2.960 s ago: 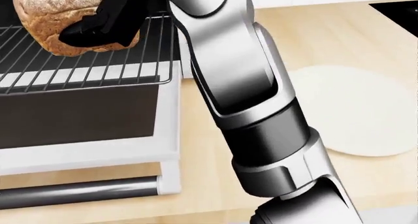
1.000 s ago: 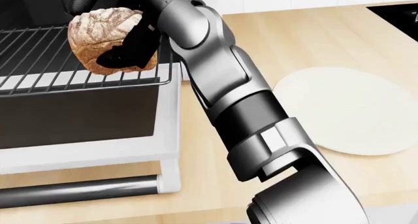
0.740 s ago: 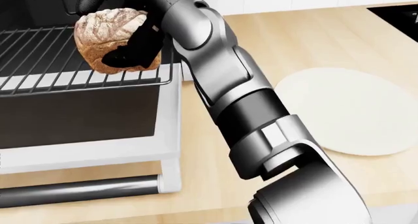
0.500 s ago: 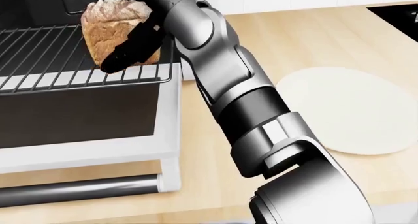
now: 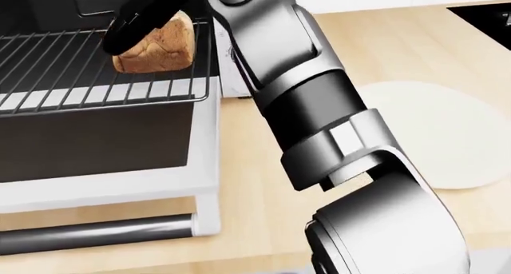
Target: Place the bread on the rack of the toaster oven.
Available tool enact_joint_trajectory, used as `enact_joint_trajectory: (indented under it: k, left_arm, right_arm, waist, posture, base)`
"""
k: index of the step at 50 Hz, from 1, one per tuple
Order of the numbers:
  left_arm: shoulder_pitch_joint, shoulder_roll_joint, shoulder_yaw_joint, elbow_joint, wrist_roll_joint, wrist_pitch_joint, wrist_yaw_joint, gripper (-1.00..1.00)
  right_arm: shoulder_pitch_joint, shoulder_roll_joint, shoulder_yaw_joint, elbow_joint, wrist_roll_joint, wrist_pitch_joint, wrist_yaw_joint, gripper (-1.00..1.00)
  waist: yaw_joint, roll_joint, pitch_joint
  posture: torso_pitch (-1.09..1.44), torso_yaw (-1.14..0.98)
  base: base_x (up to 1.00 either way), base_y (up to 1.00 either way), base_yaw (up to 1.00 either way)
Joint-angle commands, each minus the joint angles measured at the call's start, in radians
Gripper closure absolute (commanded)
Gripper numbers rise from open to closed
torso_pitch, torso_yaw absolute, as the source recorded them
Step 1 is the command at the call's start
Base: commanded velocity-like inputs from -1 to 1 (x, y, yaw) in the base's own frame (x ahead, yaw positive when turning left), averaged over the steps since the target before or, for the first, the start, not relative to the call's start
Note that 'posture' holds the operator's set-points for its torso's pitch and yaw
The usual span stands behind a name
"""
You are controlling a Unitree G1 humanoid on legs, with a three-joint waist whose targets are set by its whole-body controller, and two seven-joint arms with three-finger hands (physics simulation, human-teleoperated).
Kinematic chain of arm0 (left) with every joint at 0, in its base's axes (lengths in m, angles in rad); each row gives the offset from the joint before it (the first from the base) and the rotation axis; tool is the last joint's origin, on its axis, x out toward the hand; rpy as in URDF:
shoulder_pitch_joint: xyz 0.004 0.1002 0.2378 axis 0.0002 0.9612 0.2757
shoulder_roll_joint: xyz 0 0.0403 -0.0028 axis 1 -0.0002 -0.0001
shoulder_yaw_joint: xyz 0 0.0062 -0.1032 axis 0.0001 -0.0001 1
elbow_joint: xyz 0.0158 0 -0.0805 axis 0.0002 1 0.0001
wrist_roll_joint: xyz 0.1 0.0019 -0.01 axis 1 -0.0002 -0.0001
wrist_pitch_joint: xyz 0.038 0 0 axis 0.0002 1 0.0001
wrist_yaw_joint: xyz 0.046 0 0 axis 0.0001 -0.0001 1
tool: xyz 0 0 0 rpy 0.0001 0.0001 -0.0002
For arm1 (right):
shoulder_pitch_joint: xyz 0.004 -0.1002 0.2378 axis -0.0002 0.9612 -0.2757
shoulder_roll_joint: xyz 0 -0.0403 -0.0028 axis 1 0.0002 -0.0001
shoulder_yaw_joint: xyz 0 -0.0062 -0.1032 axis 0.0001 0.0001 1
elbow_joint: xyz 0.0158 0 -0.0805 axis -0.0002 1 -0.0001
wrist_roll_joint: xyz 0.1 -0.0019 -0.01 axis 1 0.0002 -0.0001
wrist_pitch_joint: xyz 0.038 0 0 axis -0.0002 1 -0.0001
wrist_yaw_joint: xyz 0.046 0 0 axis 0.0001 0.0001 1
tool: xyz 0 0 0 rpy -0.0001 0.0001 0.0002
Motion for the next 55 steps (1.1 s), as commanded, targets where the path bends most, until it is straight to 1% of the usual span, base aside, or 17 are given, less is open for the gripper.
enact_joint_trajectory:
  k: [1,4,6,9,14,20,27,30,34,40,41,46,48,52,55]
  left_arm:
    - [0.011,-0.046,-0.027,-0.021,0.073,-0.052,-0.039,-1.00]
    - [0.009,-0.100,-0.025,-0.021,0.091,-0.050,-0.086,-1.00]
    - [-0.002,-0.120,-0.019,-0.021,0.098,-0.042,-0.105,-1.00]
    - [-0.008,-0.135,-0.016,-0.021,0.105,-0.036,-0.119,-1.00]
    - [0.001,-0.149,-0.022,-0.021,0.114,-0.046,-0.128,-1.00]
    - [0.011,-0.157,-0.021,-0.021,0.119,-0.057,-0.132,-1.00]
    - [0.013,-0.158,-0.015,-0.021,0.115,-0.058,-0.132,-1.00]
    - [0.012,-0.155,-0.013,-0.021,0.115,-0.057,-0.129,-1.00]
    - [0.008,-0.153,-0.012,-0.021,0.114,-0.051,-0.128,-1.00]
    - [-0.001,-0.144,-0.005,-0.021,0.110,-0.043,-0.125,-1.00]
    - [0.001,-0.143,-0.006,-0.021,0.110,-0.044,-0.124,-1.00]
    - [0.002,-0.141,-0.010,-0.021,0.111,-0.044,-0.122,-1.00]
    - [0.004,-0.141,-0.009,-0.021,0.110,-0.045,-0.123,-1.00]
    - [-0.002,-0.138,-0.003,-0.021,0.107,-0.042,-0.123,-1.00]
    - [0.001,-0.141,-0.008,-0.021,0.113,-0.046,-0.124,-1.00]
  right_arm:
    - [-0.028,-0.005,-0.001,-0.072,0.011,0.020,0.002,-1.00]
    - [-0.007,0.007,0.009,-0.179,0.025,0.098,0.037,-1.00]
    - [0.006,0.009,0.015,-0.208,0.023,0.106,0.043,-1.00]
    - [0.020,0.007,0.014,-0.244,0.027,0.126,0.057,-1.00]
    - [0.021,-0.017,-0.002,-0.223,0.049,0.109,0.054,-1.00]
    - [0.010,-0.037,-0.016,-0.269,0.091,0.152,0.053,-1.00]
    - [0.043,-0.069,-0.029,-0.421,0.159,0.257,0.061,-1.00]
    - [0.065,-0.088,-0.029,-0.457,0.178,0.269,0.057,-1.00]
    - [0.076,-0.117,-0.044,-0.477,0.209,0.271,0.050,-1.00]
    - [0.100,-0.153,-0.053,-0.511,0.238,0.265,0.038,-1.00]
    - [0.100,-0.158,-0.061,-0.522,0.250,0.281,0.036,-1.00]
    - [0.138,-0.208,-0.089,-0.647,0.310,0.350,0.010,-1.00]
    - [0.152,-0.226,-0.093,-0.691,0.332,0.375,0.006,-1.00]
    - [0.183,-0.266,-0.114,-0.765,0.377,0.411,-0.011,-1.00]
    - [0.193,-0.289,-0.118,-0.788,0.399,0.419,-0.025,-1.00]
  waist:
    - [0.001,0.001,-0.009]
    - [0.004,-0.006,-0.009]
    - [0.004,-0.009,-0.007]
    - [0.006,-0.012,-0.005]
    - [0.008,-0.016,-0.005]
    - [0.010,-0.019,-0.004]
    - [0.012,-0.023,0.000]
    - [0.014,-0.025,0.001]
    - [0.014,-0.027,-0.001]
    - [0.014,-0.028,0.001]
    - [0.014,-0.028,0.002]
    - [0.015,-0.032,0.005]
    - [0.016,-0.034,0.007]
    - [0.016,-0.036,0.008]
    - [0.016,-0.038,0.009]
  posture:
    - [-0.20,0.00]
    - [-0.20,0.00]
    - [-0.20,0.00]
    - [-0.20,0.00]
    - [-0.20,0.00]
    - [-0.20,0.00]
    - [-0.20,0.00]
    - [-0.20,0.00]
    - [-0.20,0.00]
    - [-0.20,0.00]
    - [-0.20,0.00]
    - [-0.20,0.00]
    - [-0.20,0.00]
    - [-0.20,0.00]
    - [-0.20,0.00]
  base:
    - [0.00,0.00,0.00]
    - [0.00,0.00,0.00]
    - [0.00,0.00,0.00]
    - [0.00,0.00,0.00]
    - [0.00,0.00,0.00]
    - [0.00,0.00,0.00]
    - [0.00,0.00,0.00]
    - [0.00,0.00,0.00]
    - [0.00,0.00,0.00]
    - [0.00,0.00,0.00]
    - [0.00,0.00,0.00]
    - [0.00,0.00,0.00]
    - [0.00,0.00,0.00]
    - [0.00,0.00,0.00]
    - [0.00,0.00,0.00]
